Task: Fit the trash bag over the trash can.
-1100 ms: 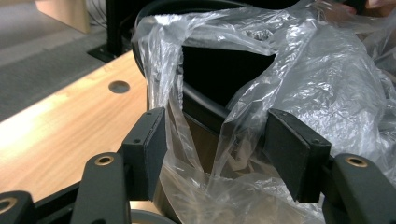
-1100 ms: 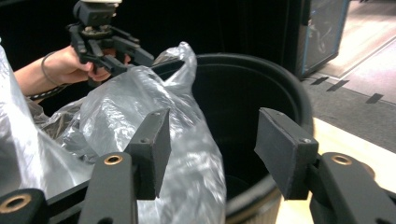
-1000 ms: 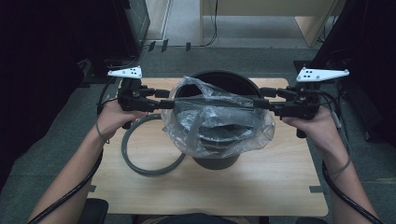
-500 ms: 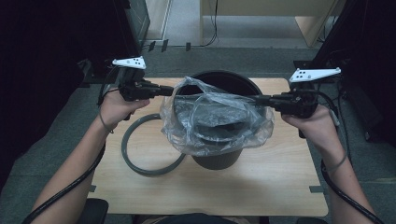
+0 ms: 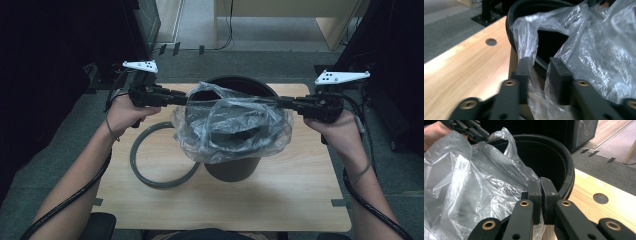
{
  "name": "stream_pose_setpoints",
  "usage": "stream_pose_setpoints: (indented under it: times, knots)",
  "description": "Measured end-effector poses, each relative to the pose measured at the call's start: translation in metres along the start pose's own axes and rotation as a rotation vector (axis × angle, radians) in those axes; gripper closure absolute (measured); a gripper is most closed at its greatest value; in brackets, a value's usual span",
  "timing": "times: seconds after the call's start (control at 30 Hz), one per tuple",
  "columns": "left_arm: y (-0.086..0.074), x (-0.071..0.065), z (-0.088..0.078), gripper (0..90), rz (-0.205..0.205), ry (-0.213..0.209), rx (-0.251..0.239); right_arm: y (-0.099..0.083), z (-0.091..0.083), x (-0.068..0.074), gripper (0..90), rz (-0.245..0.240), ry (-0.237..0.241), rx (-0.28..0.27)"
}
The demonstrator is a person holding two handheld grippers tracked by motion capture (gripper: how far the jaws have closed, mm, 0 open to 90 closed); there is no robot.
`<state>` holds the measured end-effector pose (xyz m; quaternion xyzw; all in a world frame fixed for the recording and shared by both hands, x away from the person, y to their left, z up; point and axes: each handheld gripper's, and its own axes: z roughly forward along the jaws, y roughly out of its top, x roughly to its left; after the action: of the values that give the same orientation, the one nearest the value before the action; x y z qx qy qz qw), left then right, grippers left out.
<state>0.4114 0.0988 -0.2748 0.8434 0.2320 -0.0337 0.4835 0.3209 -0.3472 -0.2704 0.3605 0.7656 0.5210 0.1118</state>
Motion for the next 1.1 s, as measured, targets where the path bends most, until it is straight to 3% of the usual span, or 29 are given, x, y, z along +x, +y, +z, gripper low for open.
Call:
stream_pose_setpoints:
  times: [0.1,0.5,0.57,0.67,0.73,0.83,0.97,1.1]
  knots:
    - [0.001,-0.001,0.003,90.0,0.008,0.007,0.020,0.001,0.002,0.001,88.2,-0.004,0.002,0.001]
    - [0.025,0.002,0.000,90.0,0.037,0.093,-0.044,0.007,0.005,-0.001,88.3,-0.014,-0.038,-0.049]
    - [0.027,0.002,0.001,90.0,0.041,0.075,-0.044,0.008,0.005,-0.003,88.2,-0.016,-0.061,-0.057]
    - [0.027,0.000,0.002,89.1,0.060,0.076,-0.045,0.006,0.007,-0.007,84.4,-0.002,-0.053,-0.051]
    - [0.026,0.002,0.002,79.9,0.066,0.076,-0.055,0.005,0.007,-0.006,82.4,-0.005,-0.052,-0.050]
    - [0.023,0.006,0.004,65.0,0.047,0.064,-0.054,0.004,0.007,-0.006,80.4,-0.001,-0.043,-0.055]
    - [0.019,0.015,0.013,57.4,-0.009,0.023,-0.044,0.003,0.010,-0.007,76.5,0.008,-0.027,-0.051]
    - [0.021,0.022,0.016,59.7,-0.062,-0.007,-0.056,0.001,0.017,-0.006,70.8,0.002,-0.008,-0.033]
